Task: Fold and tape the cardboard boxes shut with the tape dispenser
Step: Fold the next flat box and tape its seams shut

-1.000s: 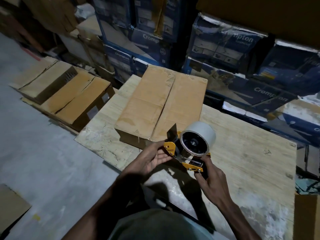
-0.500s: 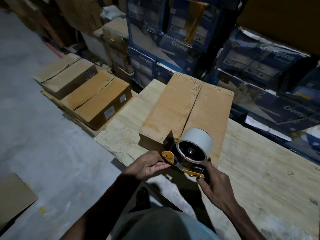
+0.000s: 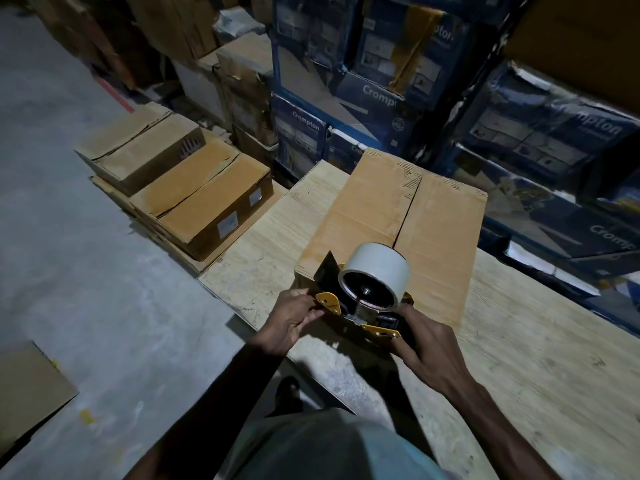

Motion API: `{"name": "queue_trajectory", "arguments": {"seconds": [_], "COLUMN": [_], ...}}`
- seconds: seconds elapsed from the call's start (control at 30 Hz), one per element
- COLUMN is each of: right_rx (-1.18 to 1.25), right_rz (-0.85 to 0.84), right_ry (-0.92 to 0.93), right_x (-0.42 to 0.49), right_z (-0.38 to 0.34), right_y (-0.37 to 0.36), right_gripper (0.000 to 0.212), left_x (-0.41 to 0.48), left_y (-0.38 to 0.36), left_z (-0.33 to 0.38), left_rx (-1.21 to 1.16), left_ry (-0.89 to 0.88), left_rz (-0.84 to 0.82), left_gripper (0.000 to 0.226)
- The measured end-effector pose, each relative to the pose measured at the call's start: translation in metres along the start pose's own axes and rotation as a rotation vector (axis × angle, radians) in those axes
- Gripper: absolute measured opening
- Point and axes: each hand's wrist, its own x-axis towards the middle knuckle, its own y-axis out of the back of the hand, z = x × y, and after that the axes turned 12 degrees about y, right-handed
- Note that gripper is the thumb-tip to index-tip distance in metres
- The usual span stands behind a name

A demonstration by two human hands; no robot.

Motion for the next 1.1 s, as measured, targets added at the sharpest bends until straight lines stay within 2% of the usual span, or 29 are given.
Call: {"name": "queue_trajectory", "arguments": {"seconds": [0.1,0.23,0.33,0.47,0.53,0.63,0.8,1.1], "right_rx": [-0.049,-0.116,-0.162,-0.217,-0.242,-0.274,-0.295,-0.311], "right_rz": [-0.074,-0.153,-0.176,-0.143,-0.146,-0.136,-0.157,-0.126], "right_ry": [0.050,0.065,0.055,0.034,0.026,0.013,-0.030,0.014], "right_x": [0.022,0.040,0.026,0.006,0.005,0.002,-0.002,-0.003], "right_z": [0.004,0.015,0.028,0.038,0.038,0.039,0.042,0.040], "right_y": [-0.001,0.003,0.020,0.030,0.026,0.021,0.016,0.013], "right_gripper": [0.043,0.041,0.045,0.047,0.046,0.046,0.062,0.041], "left_x": [0.007,0.008,0.018,0.038,0.043,0.052,0.061,0.072], "left_y": [0.002,0.013,0.051,0.078,0.074,0.070,0.070,0.070], "left_z": [0.013,0.032,0.058,0.077,0.078,0.077,0.072,0.068], "left_rx": [0.081,0.105,0.267,0.405,0.392,0.347,0.368,0.356], "left_ry": [-0.076,-0.124,-0.268,-0.375,-0.399,-0.395,-0.369,-0.380], "left_rz": [0.099,0.152,0.298,0.245,0.218,0.178,0.189,0.175], "left_gripper": [0.024,0.014,0.011,0.020,0.019,0.020,0.020,0.018]}}
